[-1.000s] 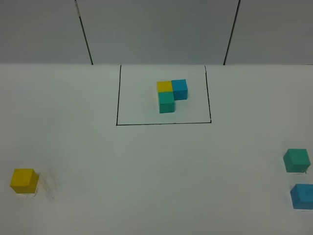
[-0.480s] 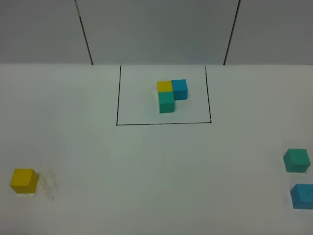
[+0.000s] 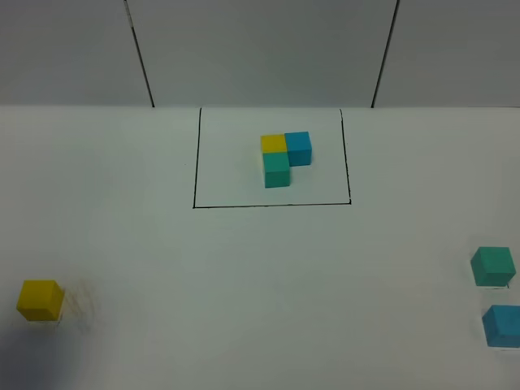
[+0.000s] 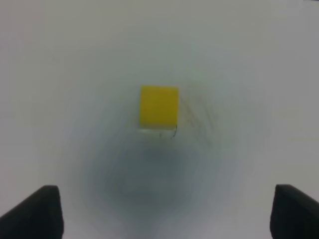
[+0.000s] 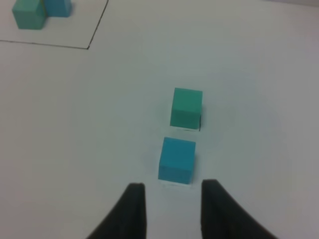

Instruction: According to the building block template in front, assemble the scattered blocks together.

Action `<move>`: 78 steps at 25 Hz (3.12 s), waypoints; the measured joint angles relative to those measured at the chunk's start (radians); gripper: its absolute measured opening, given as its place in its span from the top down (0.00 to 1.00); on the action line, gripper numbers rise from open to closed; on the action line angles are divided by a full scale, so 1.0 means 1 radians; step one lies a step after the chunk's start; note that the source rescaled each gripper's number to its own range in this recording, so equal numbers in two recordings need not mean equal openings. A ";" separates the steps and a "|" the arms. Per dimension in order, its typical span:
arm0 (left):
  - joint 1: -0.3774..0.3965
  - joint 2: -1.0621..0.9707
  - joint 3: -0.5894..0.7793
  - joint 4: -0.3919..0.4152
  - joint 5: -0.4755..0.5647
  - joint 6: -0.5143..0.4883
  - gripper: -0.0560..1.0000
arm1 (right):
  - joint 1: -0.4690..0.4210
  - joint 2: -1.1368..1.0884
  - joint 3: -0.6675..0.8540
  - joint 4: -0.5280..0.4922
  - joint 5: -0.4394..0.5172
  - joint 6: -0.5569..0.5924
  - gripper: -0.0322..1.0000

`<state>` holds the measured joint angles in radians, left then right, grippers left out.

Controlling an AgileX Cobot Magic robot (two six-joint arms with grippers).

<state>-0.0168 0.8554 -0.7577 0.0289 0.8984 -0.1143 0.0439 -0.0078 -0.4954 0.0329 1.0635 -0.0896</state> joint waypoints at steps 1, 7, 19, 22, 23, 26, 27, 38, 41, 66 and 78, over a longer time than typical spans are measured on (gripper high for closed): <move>0.000 0.052 -0.016 0.000 -0.005 0.000 0.03 | 0.000 0.000 0.000 0.000 0.000 0.000 0.97; 0.000 0.292 -0.034 0.000 -0.068 0.017 0.04 | 0.000 0.000 0.000 0.000 0.000 0.000 0.97; 0.000 0.498 -0.034 0.000 -0.213 0.045 0.10 | 0.000 0.000 0.000 0.000 0.000 0.001 0.97; 0.000 0.544 -0.031 0.000 -0.228 0.045 0.11 | 0.000 0.000 0.000 0.000 0.000 0.001 0.97; 0.000 0.559 -0.027 0.000 -0.237 0.045 0.11 | 0.000 0.000 0.000 0.000 0.000 0.000 0.97; 0.000 0.599 -0.024 0.000 -0.266 0.045 0.12 | 0.000 0.000 0.000 0.000 0.000 0.000 0.97; 0.000 0.612 -0.024 0.000 -0.282 0.045 0.13 | 0.000 0.000 0.000 0.000 0.000 0.000 0.97; 0.000 0.736 -0.024 0.000 -0.374 0.045 0.15 | 0.000 0.000 0.000 0.000 0.000 0.000 0.97; 0.000 0.767 -0.024 0.000 -0.393 0.045 0.16 | 0.000 0.000 0.000 0.000 0.000 0.000 0.97; 0.000 0.880 -0.017 0.000 -0.497 0.033 0.95 | 0.000 0.000 0.000 0.000 0.000 0.000 0.97; -0.037 0.881 -0.138 -0.001 -0.413 0.217 0.95 | 0.000 0.000 0.000 0.000 0.000 0.000 0.97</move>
<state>-0.0535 1.7367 -0.8957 0.0278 0.4857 0.1030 0.0439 -0.0078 -0.4954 0.0329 1.0635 -0.0894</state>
